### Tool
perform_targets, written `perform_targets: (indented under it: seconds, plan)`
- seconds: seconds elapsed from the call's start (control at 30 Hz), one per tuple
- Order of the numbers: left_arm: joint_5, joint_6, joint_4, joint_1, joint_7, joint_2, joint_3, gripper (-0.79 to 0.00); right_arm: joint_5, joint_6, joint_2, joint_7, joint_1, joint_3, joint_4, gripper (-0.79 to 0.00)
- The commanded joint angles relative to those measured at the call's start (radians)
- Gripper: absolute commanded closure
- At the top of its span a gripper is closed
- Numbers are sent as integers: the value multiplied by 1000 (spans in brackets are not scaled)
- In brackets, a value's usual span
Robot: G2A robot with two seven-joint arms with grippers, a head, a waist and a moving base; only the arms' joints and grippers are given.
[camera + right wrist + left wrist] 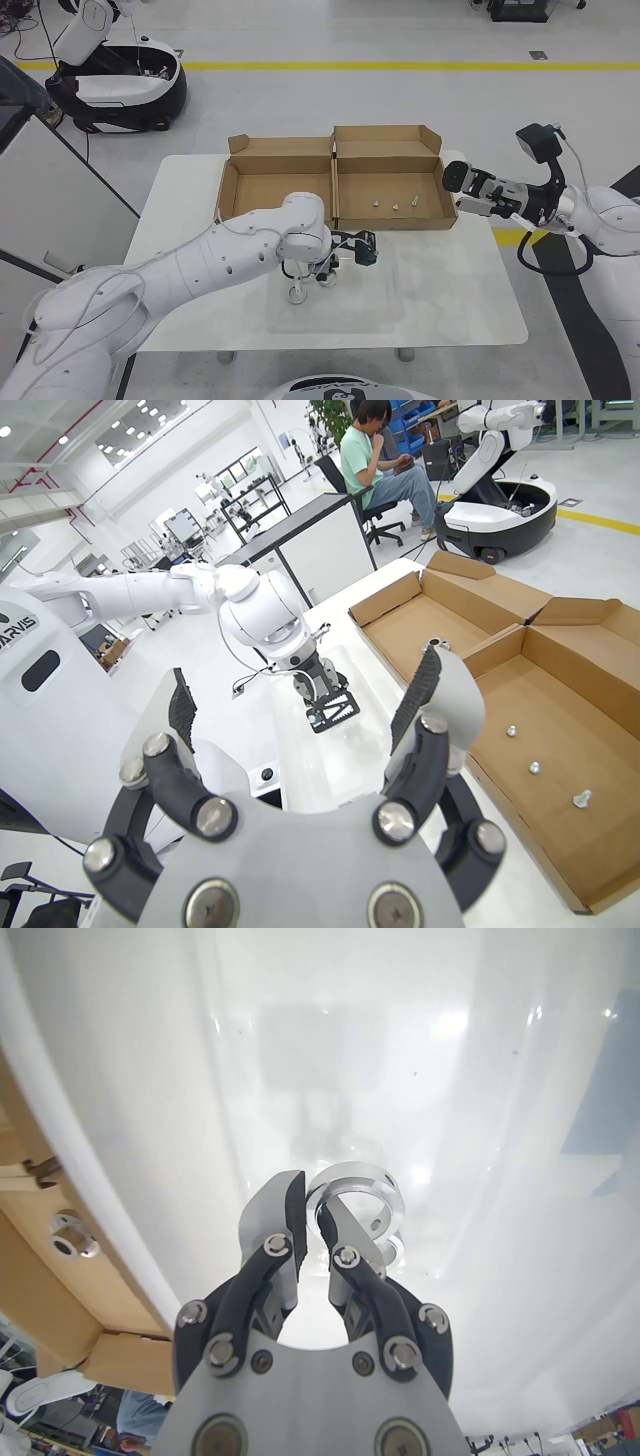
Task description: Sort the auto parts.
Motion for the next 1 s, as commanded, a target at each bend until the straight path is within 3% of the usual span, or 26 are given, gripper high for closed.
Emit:
perform_targets:
  seconds: [0.0, 0.37, 0.6, 0.8, 0.97]
  plan:
    - [-6, 12, -57, -4, -12, 19, -27, 0, 0, 0, 0, 0, 0, 0, 0, -785]
    - [38, 69, -340, 43, -4, 130, -260, 0, 0, 0, 0, 0, 0, 0, 0, -785]
    - [54, 85, -388, 165, 233, 184, -445, 0, 0, 0, 0, 0, 0, 0, 0, -785]
    - [-43, -80, -376, 303, 460, 226, -594, 0, 0, 0, 0, 0, 0, 0, 0, -785]
    - [-116, -287, -330, 409, 683, 251, -706, 0, 0, 0, 0, 0, 0, 0, 0, -785]
